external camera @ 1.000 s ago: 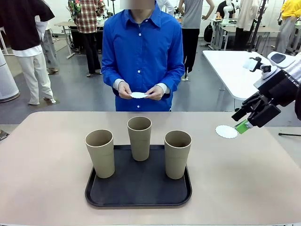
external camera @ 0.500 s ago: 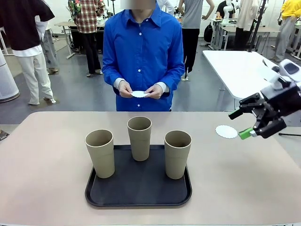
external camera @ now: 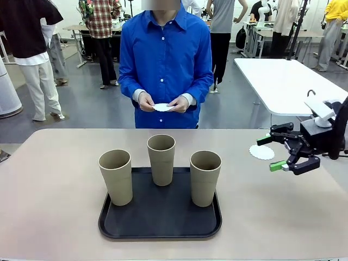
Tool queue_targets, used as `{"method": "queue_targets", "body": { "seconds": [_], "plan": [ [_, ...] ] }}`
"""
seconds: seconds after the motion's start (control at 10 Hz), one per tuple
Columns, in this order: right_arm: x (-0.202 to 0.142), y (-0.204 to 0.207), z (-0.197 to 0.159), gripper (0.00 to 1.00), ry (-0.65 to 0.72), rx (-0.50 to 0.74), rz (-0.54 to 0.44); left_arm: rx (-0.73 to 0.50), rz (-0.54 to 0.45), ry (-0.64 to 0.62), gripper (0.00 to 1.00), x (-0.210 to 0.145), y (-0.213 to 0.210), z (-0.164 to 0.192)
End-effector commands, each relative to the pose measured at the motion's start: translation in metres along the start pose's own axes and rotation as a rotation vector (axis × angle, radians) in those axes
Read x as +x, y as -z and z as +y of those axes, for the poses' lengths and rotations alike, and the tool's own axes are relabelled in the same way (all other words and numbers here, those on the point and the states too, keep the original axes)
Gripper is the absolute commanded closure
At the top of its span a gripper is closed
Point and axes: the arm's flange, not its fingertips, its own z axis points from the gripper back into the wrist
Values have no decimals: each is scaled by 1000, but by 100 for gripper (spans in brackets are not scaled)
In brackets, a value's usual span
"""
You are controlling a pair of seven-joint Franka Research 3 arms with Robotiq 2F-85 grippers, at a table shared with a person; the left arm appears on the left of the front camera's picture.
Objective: Place coasters on the table and set cups on them.
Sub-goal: Pick up one Reusable plastic cup and place it on a coaster set by the human.
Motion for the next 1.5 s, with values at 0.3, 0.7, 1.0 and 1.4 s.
{"method": "queue_targets", "body": {
  "seconds": [0.3,0.7,1.0,1.4],
  "plan": [
    [-14,30,-9,0,126,-105,-1,-4,-1,3,0,-1,-1,-1],
    [-16,20,-15,0,88,-83,-12,-4,-1,3,0,-1,-1,-1],
    [-16,20,-15,0,88,-83,-12,-4,-1,3,0,-1,-1,-1],
    [-44,45,-29,0,169,-19,-85,-4,-1,3,0,-1,-1,-1]
  ]
}}
